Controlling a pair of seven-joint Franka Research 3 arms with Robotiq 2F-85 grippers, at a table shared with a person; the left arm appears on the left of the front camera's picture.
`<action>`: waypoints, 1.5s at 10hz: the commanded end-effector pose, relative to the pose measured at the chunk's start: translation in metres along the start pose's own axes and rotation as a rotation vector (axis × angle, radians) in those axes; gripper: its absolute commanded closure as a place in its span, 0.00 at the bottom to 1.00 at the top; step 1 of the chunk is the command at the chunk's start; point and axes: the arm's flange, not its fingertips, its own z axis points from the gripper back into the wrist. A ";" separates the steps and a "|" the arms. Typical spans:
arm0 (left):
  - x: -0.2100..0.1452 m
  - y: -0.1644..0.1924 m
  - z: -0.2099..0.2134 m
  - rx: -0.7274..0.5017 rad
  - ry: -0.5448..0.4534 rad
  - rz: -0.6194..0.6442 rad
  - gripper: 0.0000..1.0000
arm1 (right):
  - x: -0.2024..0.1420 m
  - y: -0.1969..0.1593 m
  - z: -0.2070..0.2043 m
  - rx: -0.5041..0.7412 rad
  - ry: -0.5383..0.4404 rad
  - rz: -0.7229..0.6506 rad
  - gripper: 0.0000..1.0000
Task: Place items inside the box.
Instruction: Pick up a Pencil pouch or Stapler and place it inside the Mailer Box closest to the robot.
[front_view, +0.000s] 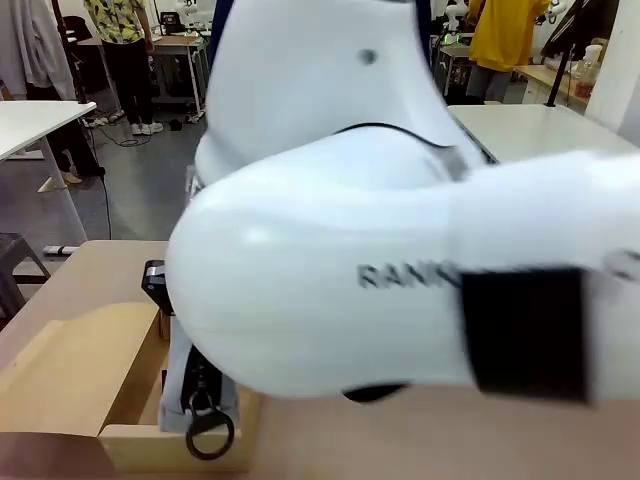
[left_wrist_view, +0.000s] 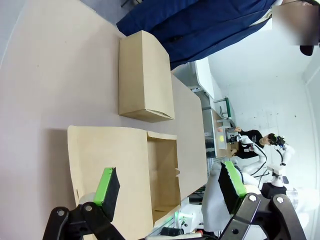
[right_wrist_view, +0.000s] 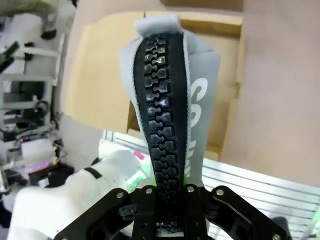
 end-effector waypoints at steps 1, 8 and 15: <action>0.000 0.000 -0.001 -0.025 -0.015 -0.015 0.00 | 0.014 0.032 -0.026 -0.019 0.014 -0.052 0.92; 0.000 0.000 -0.001 -0.025 -0.015 -0.015 0.00 | 0.059 0.038 -0.114 -0.074 0.007 -0.028 0.92; 0.000 0.000 -0.001 -0.025 -0.015 -0.015 0.00 | 0.051 0.017 -0.167 -0.121 0.174 -0.081 0.92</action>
